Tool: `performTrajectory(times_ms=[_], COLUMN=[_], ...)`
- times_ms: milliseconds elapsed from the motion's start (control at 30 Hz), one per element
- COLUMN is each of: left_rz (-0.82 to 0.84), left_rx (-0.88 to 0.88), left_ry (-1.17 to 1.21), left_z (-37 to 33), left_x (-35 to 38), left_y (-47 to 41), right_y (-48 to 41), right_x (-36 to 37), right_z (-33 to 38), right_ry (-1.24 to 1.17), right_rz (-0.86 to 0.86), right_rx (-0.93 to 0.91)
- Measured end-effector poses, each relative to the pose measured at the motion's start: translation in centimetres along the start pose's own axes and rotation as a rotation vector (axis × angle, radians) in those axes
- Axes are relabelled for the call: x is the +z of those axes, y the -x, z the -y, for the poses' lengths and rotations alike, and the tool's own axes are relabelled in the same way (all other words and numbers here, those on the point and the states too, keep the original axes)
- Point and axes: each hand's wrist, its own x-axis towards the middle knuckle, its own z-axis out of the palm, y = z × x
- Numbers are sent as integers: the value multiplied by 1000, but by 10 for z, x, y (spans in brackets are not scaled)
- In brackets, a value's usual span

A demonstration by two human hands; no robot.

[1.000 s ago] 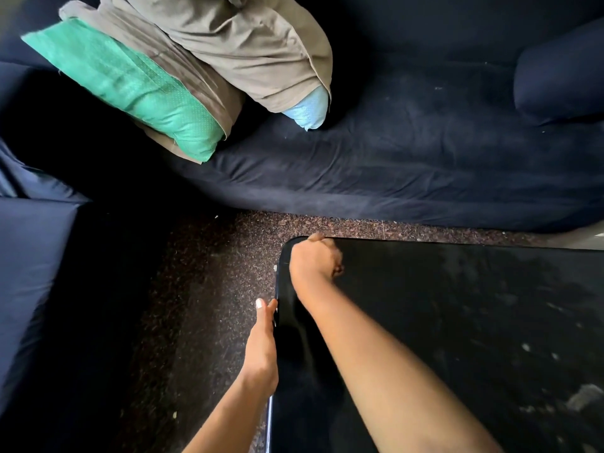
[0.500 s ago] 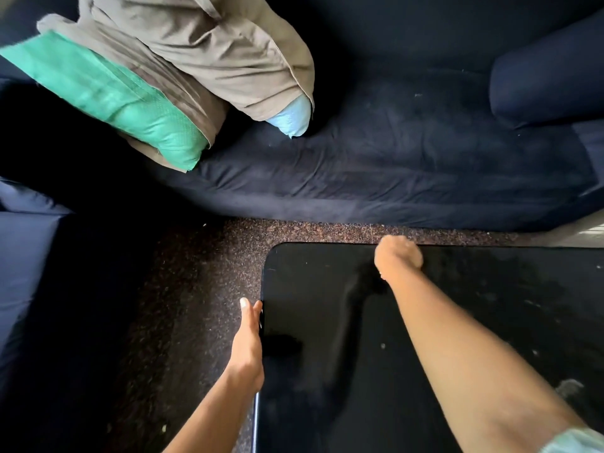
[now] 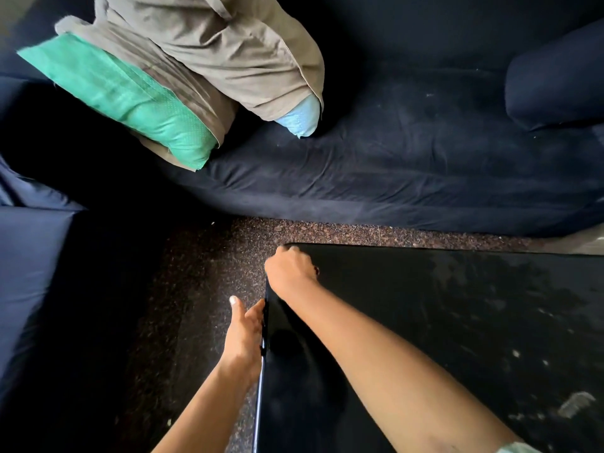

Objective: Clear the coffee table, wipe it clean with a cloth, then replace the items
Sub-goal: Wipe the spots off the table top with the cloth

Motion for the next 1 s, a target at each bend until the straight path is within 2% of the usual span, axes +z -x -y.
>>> performTrajectory(times_ms=[33, 133, 167, 200, 267, 333, 400, 467, 633, 733, 800, 867, 933, 1000], left_rz=[5, 2, 2, 6, 6, 10, 16, 13, 7, 6, 10, 15, 4, -3], left_rx=[11, 32, 26, 20, 13, 10, 18, 21, 29, 25, 22, 23, 25, 40], left_ry=[-5, 6, 12, 18, 20, 39, 44, 41, 50, 51, 68, 88, 121, 133], left_z=[-1, -1, -1, -2, -2, 0, 2, 3, 4, 3, 3, 3, 6, 10], left_x=[1, 5, 6, 6, 3, 1, 0, -1, -7, -11, -13, -14, -16, -21], left_y=[2, 8, 10, 11, 12, 12, 11, 9, 2, 1, 0, 1, -1, -3], right_y=[17, 45, 46, 43, 25, 1, -22, -27, 10, 35, 40, 19, -6, -17], right_x=[2, 5, 0, -8, -18, -19, -3, 20, 51, 32, 8, -11, -14, -9], right_z=[1, -17, -28, -40, -69, -94, -99, -81, -14, -12, -23, -37, -45, -41], right_ry=[-51, -28, -106, -192, -298, -167, -77, -91, 32, 0, -179, -252, -88, 93], right_rz=[-11, 144, 186, 184, -17, -171, -190, -171, -196, 7, 97, -69, -212, -221], right_rx=[-45, -298, -292, -219, 21, 214, 365, 428, 40, -234, -216, -96, -104, -153])
